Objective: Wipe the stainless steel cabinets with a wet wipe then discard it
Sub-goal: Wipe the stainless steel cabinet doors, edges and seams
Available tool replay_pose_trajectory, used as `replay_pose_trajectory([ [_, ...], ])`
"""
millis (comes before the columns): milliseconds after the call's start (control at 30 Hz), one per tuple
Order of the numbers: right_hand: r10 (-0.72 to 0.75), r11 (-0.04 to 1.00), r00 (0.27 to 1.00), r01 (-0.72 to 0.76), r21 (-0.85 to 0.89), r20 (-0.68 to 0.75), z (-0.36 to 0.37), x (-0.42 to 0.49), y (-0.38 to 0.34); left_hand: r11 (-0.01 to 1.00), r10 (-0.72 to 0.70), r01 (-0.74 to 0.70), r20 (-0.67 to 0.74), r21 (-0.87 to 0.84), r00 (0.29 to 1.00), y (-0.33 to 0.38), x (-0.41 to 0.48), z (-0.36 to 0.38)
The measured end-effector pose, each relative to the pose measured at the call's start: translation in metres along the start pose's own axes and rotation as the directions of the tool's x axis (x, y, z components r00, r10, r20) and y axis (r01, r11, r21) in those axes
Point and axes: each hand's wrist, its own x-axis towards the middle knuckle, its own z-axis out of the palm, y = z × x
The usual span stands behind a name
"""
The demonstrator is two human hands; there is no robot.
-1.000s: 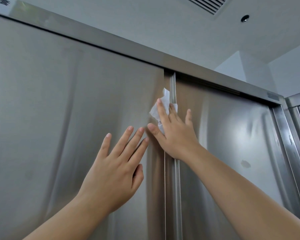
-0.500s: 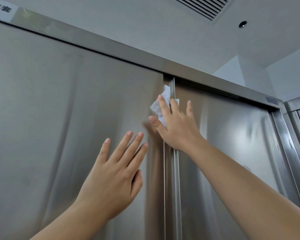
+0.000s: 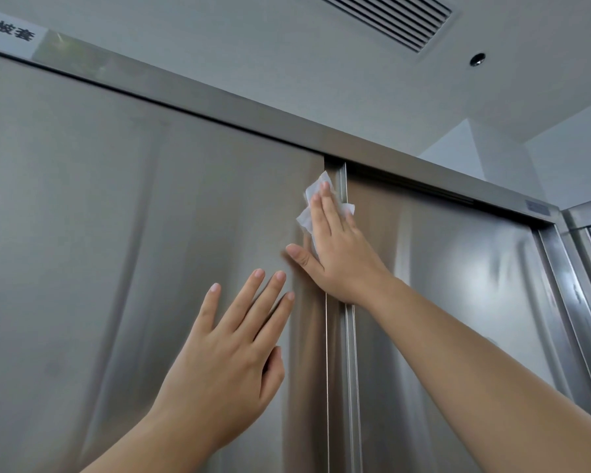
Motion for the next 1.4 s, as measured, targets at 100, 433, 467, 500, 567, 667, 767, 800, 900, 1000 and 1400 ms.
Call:
replay_pose_trajectory([
  [100, 0.008, 0.998, 1.000, -0.008, 0.068, 0.008, 0.003, -0.001, 0.003, 1.000, 0.004, -0.004, -0.011, -0.001, 1.000, 0.000, 0.000, 0.000],
  [433, 0.097, 0.994, 0.994, -0.099, 0.038, 0.050, -0.001, 0.018, 0.009, 1.000, 0.016, -0.016, -0.068, -0.012, 0.998, -0.001, 0.001, 0.004],
  [467, 0.105, 0.994, 0.994, -0.107, 0.037, 0.042, -0.003, 0.023, 0.011, 1.000, 0.017, -0.018, -0.074, -0.011, 0.997, -0.001, 0.001, 0.005],
  [500, 0.110, 0.993, 0.993, -0.111, 0.034, 0.035, -0.004, 0.027, 0.012, 1.000, 0.017, -0.018, -0.077, -0.011, 0.997, -0.001, 0.001, 0.005],
  [567, 0.107, 0.994, 0.994, -0.108, 0.037, 0.023, -0.002, 0.027, 0.013, 1.000, 0.016, -0.017, -0.078, -0.008, 0.997, -0.001, 0.001, 0.005],
  [667, 0.076, 0.996, 0.997, -0.077, 0.035, 0.024, 0.004, 0.015, 0.012, 1.000, 0.020, -0.020, -0.076, 0.000, 0.997, -0.001, 0.001, 0.006],
  [767, 0.060, 0.998, 0.998, -0.060, 0.033, 0.014, 0.004, 0.015, 0.015, 1.000, 0.021, -0.020, -0.084, 0.006, 0.996, -0.001, 0.001, 0.006],
  [800, 0.068, 0.997, 0.998, -0.068, 0.036, 0.015, 0.002, 0.021, 0.017, 1.000, 0.021, -0.020, -0.088, 0.006, 0.996, -0.001, 0.001, 0.007],
  [900, 0.098, 0.995, 0.995, -0.099, 0.028, 0.010, -0.005, 0.043, 0.021, 1.000, 0.011, -0.011, -0.089, -0.005, 0.996, 0.000, 0.002, 0.006],
  [1000, 0.127, 0.992, 0.992, -0.127, 0.018, 0.001, -0.008, 0.057, 0.021, 1.000, 0.016, -0.017, -0.088, -0.001, 0.996, 0.000, 0.002, 0.006],
  [1400, 0.087, 0.995, 0.995, -0.089, 0.050, 0.038, -0.001, 0.027, 0.014, 1.000, 0.015, -0.014, -0.074, 0.013, 0.997, 0.000, 0.000, 0.003],
])
